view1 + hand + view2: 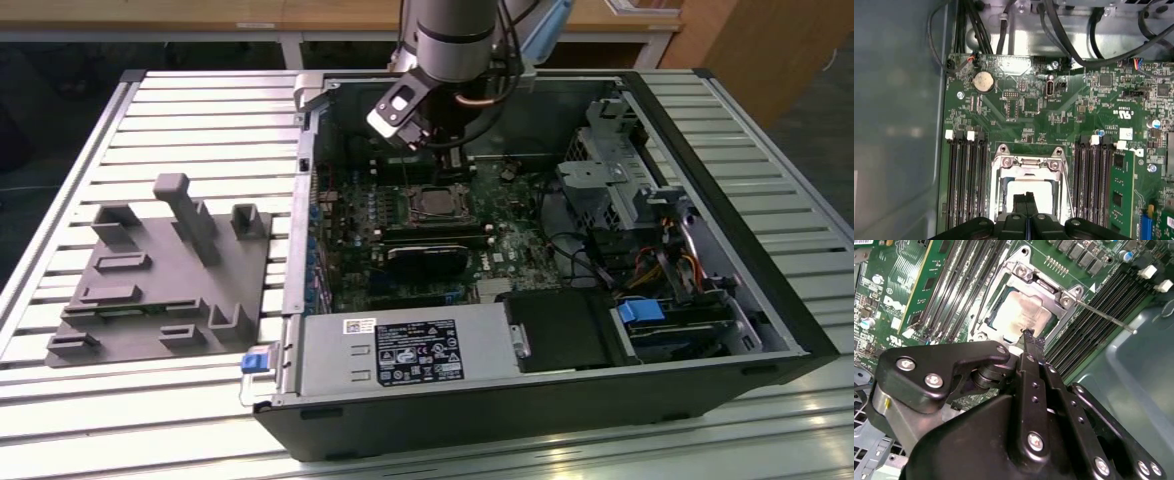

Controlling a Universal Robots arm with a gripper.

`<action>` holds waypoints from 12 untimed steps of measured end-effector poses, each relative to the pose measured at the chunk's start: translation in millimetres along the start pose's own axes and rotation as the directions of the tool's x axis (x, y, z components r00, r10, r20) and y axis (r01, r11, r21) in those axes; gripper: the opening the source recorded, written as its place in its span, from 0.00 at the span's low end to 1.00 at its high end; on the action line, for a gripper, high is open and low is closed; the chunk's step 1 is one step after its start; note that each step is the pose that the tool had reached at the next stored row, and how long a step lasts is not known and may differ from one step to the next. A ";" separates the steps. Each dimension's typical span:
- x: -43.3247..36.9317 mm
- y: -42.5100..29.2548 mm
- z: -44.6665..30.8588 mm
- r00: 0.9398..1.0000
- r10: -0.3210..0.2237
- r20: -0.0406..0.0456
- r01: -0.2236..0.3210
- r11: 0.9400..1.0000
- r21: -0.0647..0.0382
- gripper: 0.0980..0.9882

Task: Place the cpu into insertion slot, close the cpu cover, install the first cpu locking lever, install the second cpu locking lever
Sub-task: 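Close the cpu cover, then install the first cpu locking lever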

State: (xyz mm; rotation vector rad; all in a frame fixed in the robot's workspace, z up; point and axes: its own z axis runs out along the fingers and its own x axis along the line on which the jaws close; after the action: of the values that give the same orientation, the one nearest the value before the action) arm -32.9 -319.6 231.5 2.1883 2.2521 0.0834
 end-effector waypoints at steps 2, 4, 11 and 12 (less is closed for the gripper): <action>0.0 -1.5 0.1 1.000 0.000 0.000 0.000 1.000 0.000 0.01; 0.0 -2.1 0.1 1.000 0.000 0.000 0.000 1.000 0.000 0.01; 0.1 -3.2 0.0 1.000 0.000 0.000 0.000 1.000 0.000 0.01; 0.1 -3.2 0.0 1.000 0.000 0.000 0.000 1.000 0.000 0.01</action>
State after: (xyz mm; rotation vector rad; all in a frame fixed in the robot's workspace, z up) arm -36.1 -319.6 231.5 2.1884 2.2522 0.0839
